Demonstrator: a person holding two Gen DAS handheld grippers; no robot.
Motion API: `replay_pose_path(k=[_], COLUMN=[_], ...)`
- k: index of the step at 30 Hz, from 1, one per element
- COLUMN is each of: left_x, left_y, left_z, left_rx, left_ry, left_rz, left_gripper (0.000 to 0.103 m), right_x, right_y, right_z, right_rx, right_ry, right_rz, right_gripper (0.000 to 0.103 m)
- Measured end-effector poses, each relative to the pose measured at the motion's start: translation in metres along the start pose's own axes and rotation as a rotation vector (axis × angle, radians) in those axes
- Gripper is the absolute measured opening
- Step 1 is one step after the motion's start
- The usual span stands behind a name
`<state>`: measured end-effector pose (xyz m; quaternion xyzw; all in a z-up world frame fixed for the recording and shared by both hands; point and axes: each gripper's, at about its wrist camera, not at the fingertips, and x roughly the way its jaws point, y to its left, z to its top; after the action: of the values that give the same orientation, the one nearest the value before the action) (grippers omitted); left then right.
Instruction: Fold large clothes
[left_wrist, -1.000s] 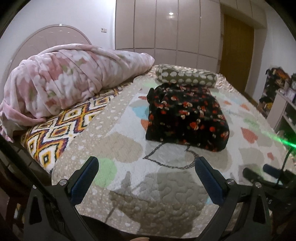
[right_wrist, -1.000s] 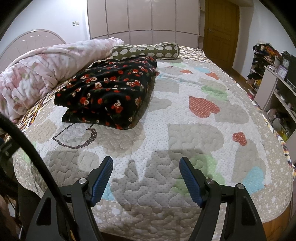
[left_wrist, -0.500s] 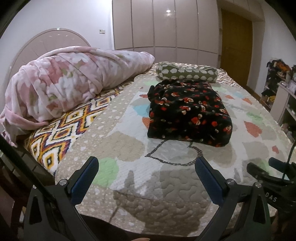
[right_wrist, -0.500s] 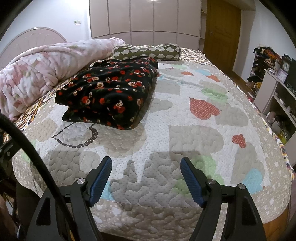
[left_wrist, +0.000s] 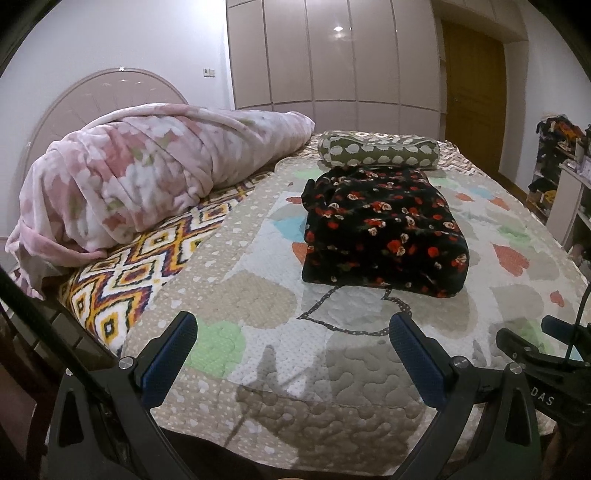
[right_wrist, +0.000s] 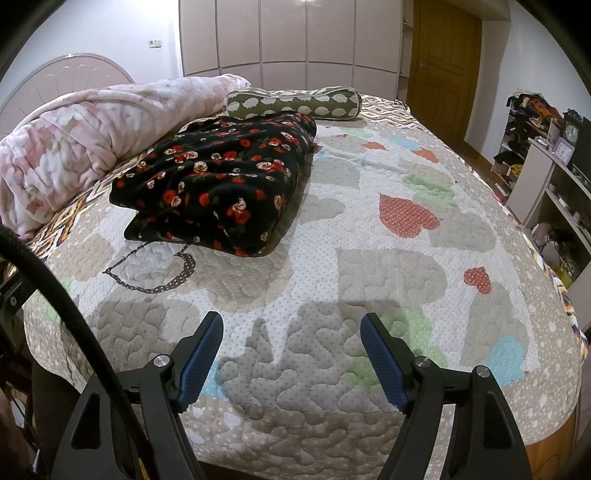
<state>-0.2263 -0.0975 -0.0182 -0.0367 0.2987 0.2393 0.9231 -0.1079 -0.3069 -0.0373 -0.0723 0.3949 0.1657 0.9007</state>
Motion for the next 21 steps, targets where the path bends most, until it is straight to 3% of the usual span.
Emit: replay_pose_path(k=[21], left_x=[0.022], left_y=[-0.013], left_z=[-0.010], left_rx=[0.024], left_ry=[0.139], left_rz=[-0.033], left_gripper=[0.103], right_x=[0.001], right_y=[0.007], right_z=[-0.002], right_rx=[-0.029], right_ry=[-0.003], right_rz=[-0.013], right_gripper=[0.082])
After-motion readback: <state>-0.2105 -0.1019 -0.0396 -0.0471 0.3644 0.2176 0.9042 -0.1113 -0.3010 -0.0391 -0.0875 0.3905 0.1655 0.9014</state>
